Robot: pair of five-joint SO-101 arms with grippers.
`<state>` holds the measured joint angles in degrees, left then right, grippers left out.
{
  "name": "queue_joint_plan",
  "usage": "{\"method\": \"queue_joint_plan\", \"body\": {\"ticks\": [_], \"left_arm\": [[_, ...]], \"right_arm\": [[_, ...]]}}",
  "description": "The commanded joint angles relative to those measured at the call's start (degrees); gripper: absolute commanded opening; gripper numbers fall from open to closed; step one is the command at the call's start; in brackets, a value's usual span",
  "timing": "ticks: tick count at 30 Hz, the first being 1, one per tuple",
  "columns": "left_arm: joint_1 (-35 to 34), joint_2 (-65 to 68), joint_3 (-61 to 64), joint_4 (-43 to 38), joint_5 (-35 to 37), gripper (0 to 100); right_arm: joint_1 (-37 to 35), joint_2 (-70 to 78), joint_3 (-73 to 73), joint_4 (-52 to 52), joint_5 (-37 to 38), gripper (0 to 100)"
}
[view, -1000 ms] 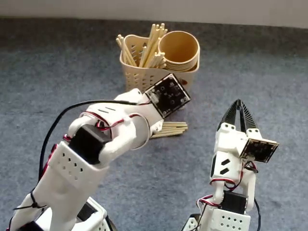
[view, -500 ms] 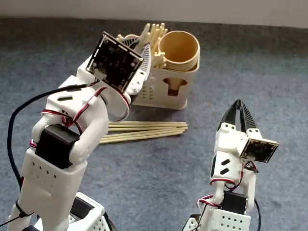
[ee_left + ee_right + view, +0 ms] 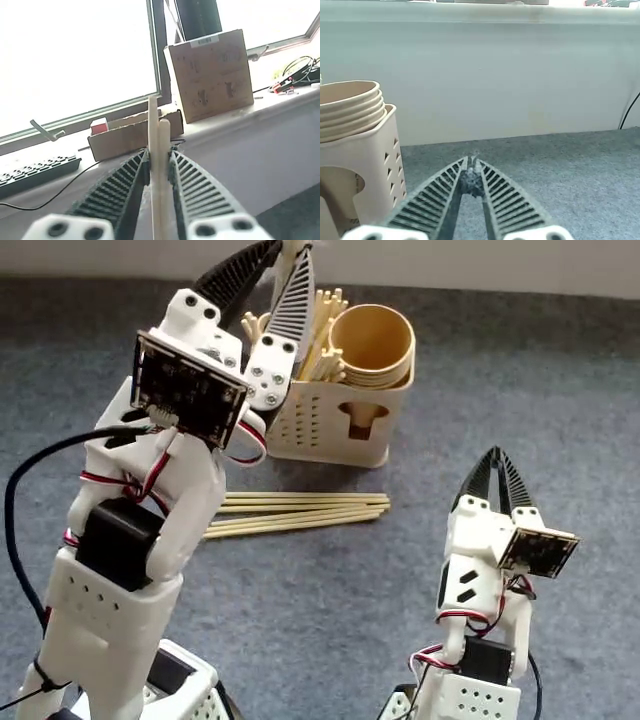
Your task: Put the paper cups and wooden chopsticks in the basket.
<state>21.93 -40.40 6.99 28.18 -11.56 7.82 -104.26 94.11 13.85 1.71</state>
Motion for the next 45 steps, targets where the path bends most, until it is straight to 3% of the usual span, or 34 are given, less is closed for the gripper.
{"method": "queue_joint_plan", "body": {"ticks": [1,11,16,22,26,38,45], "left_arm": [[-0.7,-1.0,3.7,-8.6,0.5,1],[-3.8,1.4,15.6,-22.2,0.5,1],[-6.7,8.6,16.0,-22.6,0.9,1],[-8.8,11.8,16.2,-22.1,9.8,4],[-8.7,11.6,15.3,-13.2,10.0,13],[-8.5,11.5,-1.5,19.0,9.8,14],[-8.5,11.5,-2.9,33.5,9.6,13]], "right_arm": [[-0.6,-0.7,-0.6,-0.2,0.8,2.0],[-0.6,-0.7,-0.6,-0.2,0.8,2.0],[-0.6,-0.7,-0.6,-0.2,0.8,2.0],[-0.6,-0.7,-0.6,-0.2,0.8,2.0],[-0.6,-0.7,-0.6,-0.2,0.8,2.0],[-0.6,-0.7,-0.6,-0.2,0.8,2.0],[-0.6,-0.7,-0.6,-0.2,0.8,2.0]]}}
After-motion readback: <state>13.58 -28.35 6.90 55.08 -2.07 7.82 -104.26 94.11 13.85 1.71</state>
